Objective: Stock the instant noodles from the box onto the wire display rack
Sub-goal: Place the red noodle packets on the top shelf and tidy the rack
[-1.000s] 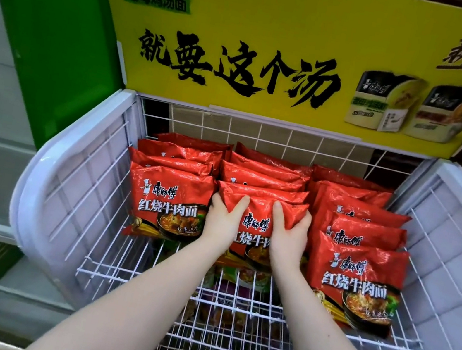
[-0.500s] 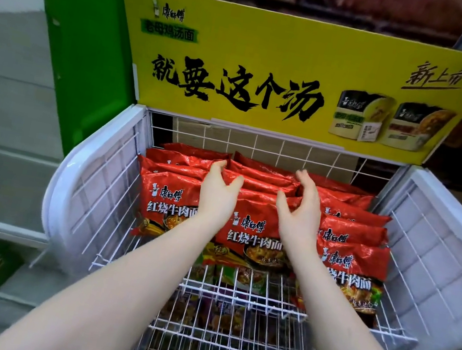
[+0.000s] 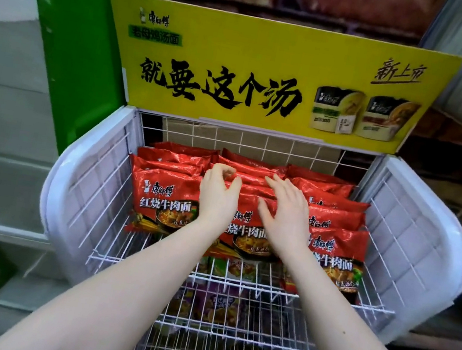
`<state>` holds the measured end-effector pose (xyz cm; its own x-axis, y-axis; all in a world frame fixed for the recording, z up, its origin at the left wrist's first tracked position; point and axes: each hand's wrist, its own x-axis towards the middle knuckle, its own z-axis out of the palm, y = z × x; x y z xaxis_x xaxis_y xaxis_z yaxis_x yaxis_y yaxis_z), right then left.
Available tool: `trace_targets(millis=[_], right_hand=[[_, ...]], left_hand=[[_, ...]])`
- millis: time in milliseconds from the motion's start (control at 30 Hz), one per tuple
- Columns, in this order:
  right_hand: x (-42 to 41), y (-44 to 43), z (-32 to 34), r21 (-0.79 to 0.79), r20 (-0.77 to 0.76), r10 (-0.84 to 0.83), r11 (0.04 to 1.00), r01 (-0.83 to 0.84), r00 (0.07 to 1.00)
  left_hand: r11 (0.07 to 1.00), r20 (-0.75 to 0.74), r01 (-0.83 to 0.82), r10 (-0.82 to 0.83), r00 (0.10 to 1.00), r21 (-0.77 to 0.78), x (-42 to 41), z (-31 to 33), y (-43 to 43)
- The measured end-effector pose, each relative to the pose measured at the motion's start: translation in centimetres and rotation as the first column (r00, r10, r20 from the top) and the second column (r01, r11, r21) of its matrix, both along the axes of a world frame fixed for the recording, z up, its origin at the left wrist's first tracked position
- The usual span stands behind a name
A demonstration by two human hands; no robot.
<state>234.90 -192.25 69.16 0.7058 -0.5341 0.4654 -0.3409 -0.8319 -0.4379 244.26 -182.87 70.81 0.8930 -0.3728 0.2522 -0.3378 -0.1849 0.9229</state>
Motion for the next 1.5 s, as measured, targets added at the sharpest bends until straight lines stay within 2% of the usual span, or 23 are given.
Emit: trace_targets(millis=[200, 300, 400, 500, 633, 767, 900, 1000, 1133, 1300, 1400, 1500], right_hand=[[-2.7, -0.7, 1.4, -0.108, 0.019, -0.034, 0.993, 0.036, 0.999], [-3.9, -1.2, 1.7, -0.12, 0.035, -0.052, 0.991, 0.056, 0.998], [-5.6, -2.1, 1.6, -0.072, 0.072, -0.104, 0.991, 0.11, 0.992], [-7.5, -3.4, 0.4, -0.033, 0.07, -0.156, 0.987, 0.159, 0.985], [-9.7, -5.2, -2.3, 0.061, 0.002, -0.231, 0.971, 0.231, 0.973], [-10.8, -7.2, -4.0, 0.195, -0.002, -0.27, 0.944, 0.265, 0.963], [-11.0, -9.0, -5.4, 0.294, 0.007, -0.295, 0.914, 0.28, 0.955], [-10.9, -9.9, -6.5, 0.449, 0.056, -0.337, 0.849, 0.278, 0.94], [-10.3, -10.9, -7.5, 0.666, 0.09, -0.376, 0.711, 0.225, 0.922], [-9.7, -11.7, -7.7, 0.767, 0.142, -0.373, 0.627, 0.136, 0.917], [-9.3, -12.0, -7.3, 0.834, 0.184, -0.388, 0.547, 0.066, 0.903], [-8.6, -12.2, -7.2, 0.851, 0.211, -0.4, 0.524, 0.034, 0.892]], left_hand=[[0.983, 0.078, 0.174, -0.169, 0.983, -0.063, -3.3, 2.5, -1.7], [0.969, 0.044, 0.222, -0.218, 0.975, -0.106, -4.7, 3.0, -2.3], [0.966, -0.013, 0.245, -0.247, 0.969, -0.085, -6.0, 2.5, -2.9], [0.96, -0.071, 0.273, -0.269, 0.96, 0.056, -7.1, 0.2, -3.7], [0.896, -0.255, 0.326, -0.254, 0.933, 0.302, -7.9, -2.9, -5.3], [0.857, -0.279, 0.355, -0.262, 0.924, 0.374, -8.7, -4.3, -7.0], [0.863, -0.279, 0.325, -0.226, 0.933, 0.387, -9.0, -6.2, -8.5], [0.894, -0.285, 0.294, -0.201, 0.937, 0.338, -9.4, -7.6, -9.3], [0.939, -0.286, 0.223, -0.145, 0.947, 0.263, -10.0, -9.2, -10.6], [0.979, -0.382, 0.104, -0.031, 0.924, 0.173, -10.4, -9.8, -12.6], [0.986, -0.382, 0.057, 0.007, 0.924, 0.157, -10.1, -10.0, -13.1], [0.991, -0.36, 0.037, 0.011, 0.933, 0.126, -10.1, -9.9, -13.5]])
